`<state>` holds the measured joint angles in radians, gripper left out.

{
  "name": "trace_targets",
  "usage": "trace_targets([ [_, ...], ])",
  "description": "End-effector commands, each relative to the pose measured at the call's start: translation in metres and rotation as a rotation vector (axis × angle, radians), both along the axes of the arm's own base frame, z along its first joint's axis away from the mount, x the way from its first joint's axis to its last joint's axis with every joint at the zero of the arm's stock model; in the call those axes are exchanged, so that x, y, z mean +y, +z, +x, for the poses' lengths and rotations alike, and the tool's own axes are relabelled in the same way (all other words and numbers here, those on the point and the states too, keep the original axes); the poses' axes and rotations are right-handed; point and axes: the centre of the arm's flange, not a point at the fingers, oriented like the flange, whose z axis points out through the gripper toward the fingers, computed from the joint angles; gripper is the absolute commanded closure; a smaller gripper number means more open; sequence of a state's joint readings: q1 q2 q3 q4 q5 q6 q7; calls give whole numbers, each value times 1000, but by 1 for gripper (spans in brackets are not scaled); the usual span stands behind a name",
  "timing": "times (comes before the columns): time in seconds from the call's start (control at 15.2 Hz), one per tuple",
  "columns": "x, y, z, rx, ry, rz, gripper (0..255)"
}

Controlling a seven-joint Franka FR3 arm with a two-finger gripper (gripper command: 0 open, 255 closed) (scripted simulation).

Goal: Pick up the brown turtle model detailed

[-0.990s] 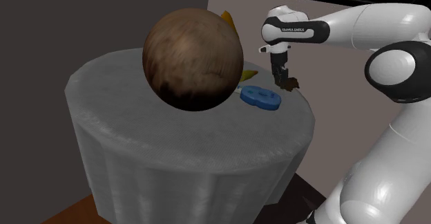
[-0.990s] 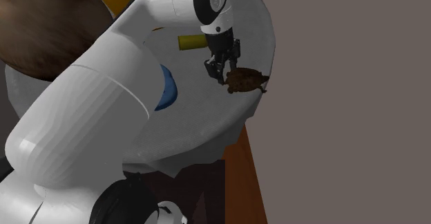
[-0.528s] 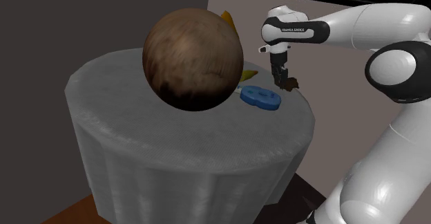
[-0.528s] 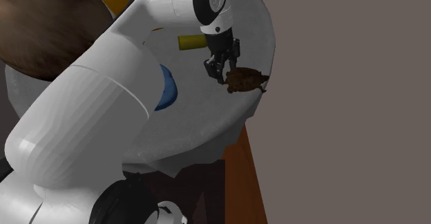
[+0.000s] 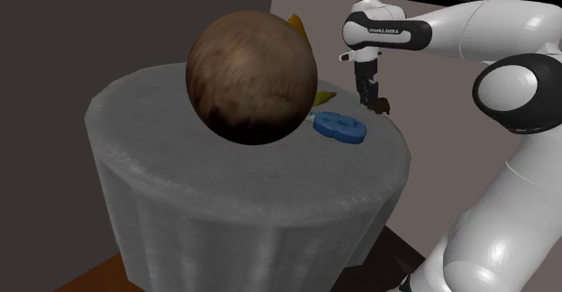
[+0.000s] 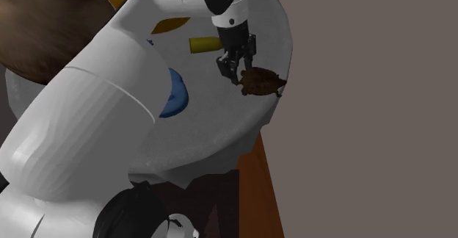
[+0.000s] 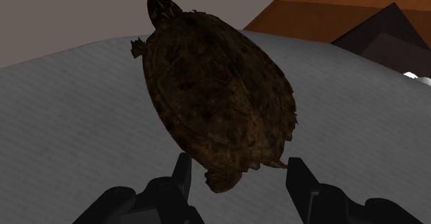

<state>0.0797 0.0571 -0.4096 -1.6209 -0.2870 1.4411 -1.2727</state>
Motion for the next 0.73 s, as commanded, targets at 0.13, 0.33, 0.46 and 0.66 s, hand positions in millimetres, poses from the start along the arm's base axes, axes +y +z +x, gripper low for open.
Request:
trace_targets([
  [0.13,0,22,-1,0,0,0,255],
  [0.33,0,37,-1,0,0,0,255],
  [0.46,0,48,-1,0,0,0,255],
  [0.66,0,54,-1,0,0,0,255],
])
